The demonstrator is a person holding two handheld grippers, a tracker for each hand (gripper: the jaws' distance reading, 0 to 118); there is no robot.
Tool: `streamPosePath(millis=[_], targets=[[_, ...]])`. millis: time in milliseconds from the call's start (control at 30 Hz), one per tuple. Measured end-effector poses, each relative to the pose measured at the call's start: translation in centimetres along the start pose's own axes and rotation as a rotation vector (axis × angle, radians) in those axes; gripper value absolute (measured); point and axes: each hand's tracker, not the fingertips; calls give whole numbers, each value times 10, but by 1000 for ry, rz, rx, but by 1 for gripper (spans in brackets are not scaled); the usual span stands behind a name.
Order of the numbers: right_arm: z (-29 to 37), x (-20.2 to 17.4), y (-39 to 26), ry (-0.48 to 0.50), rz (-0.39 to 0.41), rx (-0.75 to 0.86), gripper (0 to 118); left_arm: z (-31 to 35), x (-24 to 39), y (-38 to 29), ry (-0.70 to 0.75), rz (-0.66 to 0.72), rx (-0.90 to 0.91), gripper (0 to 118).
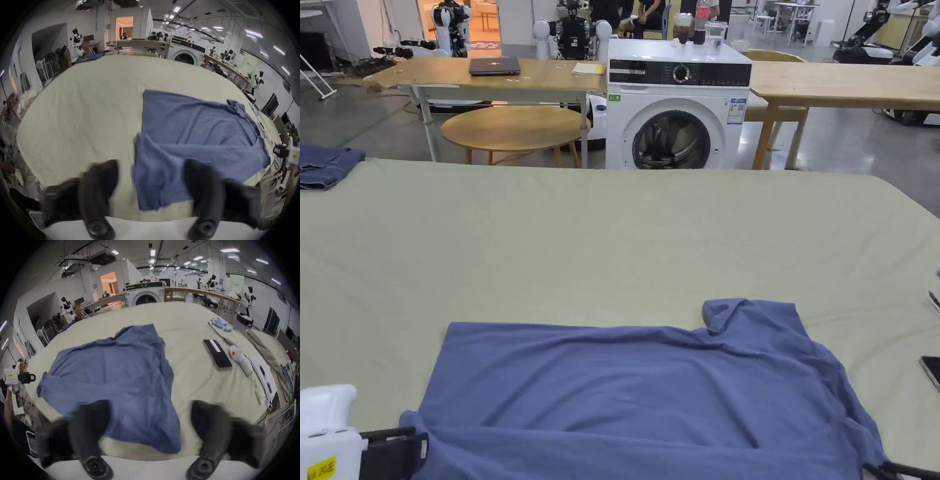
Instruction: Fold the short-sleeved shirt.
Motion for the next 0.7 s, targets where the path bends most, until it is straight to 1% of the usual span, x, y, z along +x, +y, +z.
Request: streamPosePath(millis=[33, 67, 100, 167, 267, 333, 367, 400, 433, 467, 500, 633, 700], targets=[[-4, 1, 10, 6, -2, 3, 2, -4, 3, 11, 11, -26, 7, 23], [-10, 0, 20, 11, -2, 0, 0, -10, 5, 21, 10, -29, 18, 9], [-18, -1, 28, 7, 0, 7, 0, -18, 7, 32, 7, -28, 23, 6], [-36, -5, 45, -2, 13, 1, 0, -37, 11, 60, -15, -49, 15, 3], [-60, -8, 66, -21, 18, 5, 0, -70, 19, 97, -15, -79, 10, 3], [-79, -7, 80, -32, 8, 5, 0, -95, 21, 117, -10, -52, 21, 3], [-88, -7, 86, -38, 3, 6, 0, -110, 21, 128, 6, -48, 16, 8], [-92, -7, 91, -40, 1, 5, 0, -122, 21, 135, 32, -45, 6, 27], [-100, -7, 96, -42, -3, 1, 0, -139, 20, 143, 51, -61, -30, 83], [-108, -7, 100, -43, -5, -3, 0, -154, 22, 144, 59, -81, -81, 113], [-114, -7, 103, -42, -3, -10, 0, -165, 22, 146, 69, -87, -104, 118], [-137, -6, 112, -52, 23, -40, 0, -197, 29, 150, 138, -106, -115, 117], [-145, -1, 116, -58, 31, -53, 0, -207, 28, 150, 138, -92, -133, 117]])
